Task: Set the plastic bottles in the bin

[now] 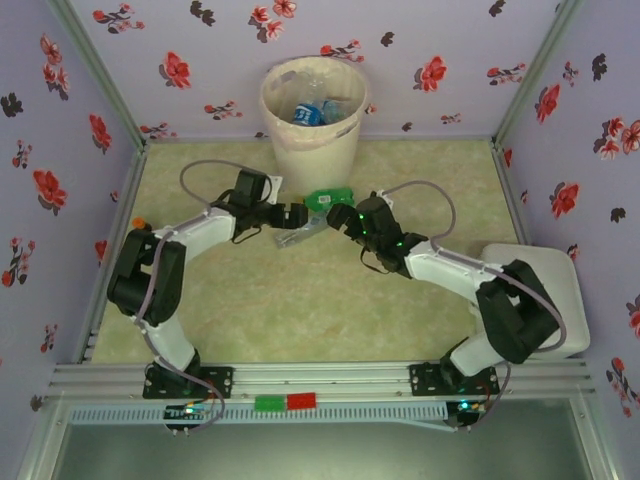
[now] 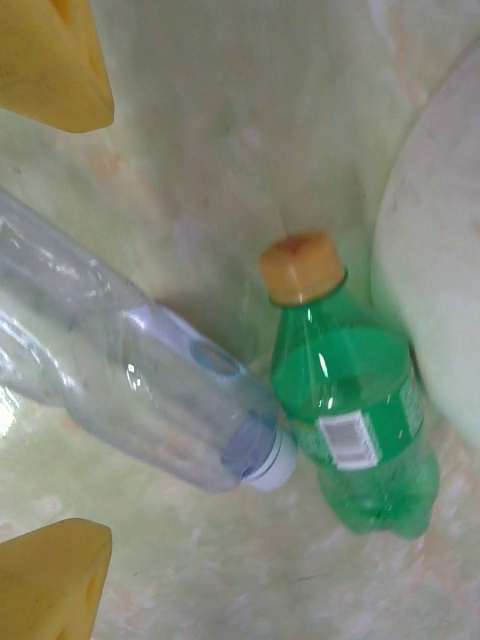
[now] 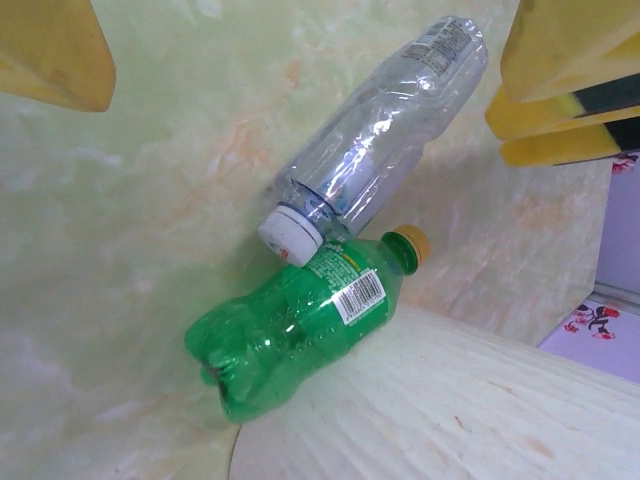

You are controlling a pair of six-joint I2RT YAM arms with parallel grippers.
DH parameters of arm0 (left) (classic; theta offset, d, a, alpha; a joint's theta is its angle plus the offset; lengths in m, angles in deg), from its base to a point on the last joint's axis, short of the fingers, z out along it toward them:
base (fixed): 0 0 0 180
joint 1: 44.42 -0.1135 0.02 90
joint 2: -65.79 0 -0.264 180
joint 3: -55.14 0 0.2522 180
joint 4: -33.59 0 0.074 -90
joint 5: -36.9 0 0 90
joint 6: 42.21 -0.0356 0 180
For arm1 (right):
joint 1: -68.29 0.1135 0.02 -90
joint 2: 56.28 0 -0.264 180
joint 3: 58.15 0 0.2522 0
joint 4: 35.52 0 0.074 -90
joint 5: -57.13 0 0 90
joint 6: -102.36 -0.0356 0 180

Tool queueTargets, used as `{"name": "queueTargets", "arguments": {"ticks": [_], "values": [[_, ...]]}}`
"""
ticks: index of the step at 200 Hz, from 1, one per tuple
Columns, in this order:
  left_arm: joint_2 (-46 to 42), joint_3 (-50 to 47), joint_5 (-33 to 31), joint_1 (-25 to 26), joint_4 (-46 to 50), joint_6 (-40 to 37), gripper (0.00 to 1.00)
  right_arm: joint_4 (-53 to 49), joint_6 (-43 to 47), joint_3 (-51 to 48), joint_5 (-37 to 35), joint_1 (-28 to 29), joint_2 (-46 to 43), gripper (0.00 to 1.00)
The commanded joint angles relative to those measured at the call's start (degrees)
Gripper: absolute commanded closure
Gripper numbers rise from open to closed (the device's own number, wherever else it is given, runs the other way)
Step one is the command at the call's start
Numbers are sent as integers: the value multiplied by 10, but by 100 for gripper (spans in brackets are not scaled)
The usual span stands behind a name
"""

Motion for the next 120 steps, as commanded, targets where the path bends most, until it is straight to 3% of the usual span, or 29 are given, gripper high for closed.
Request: {"name": "queueTargets", "arguments": {"ticks": [1,51,120], "values": [[29,36,-32,19,79,-72,0,-52,47,-13,-28,-4,-26,0],[74,85,-99,54,160,-130,1,-65,48,-30,-47,-5,-59,0],[87,76,-135,89,162,-140,16,-66,40,-43,-48,-5,-70,0]]}}
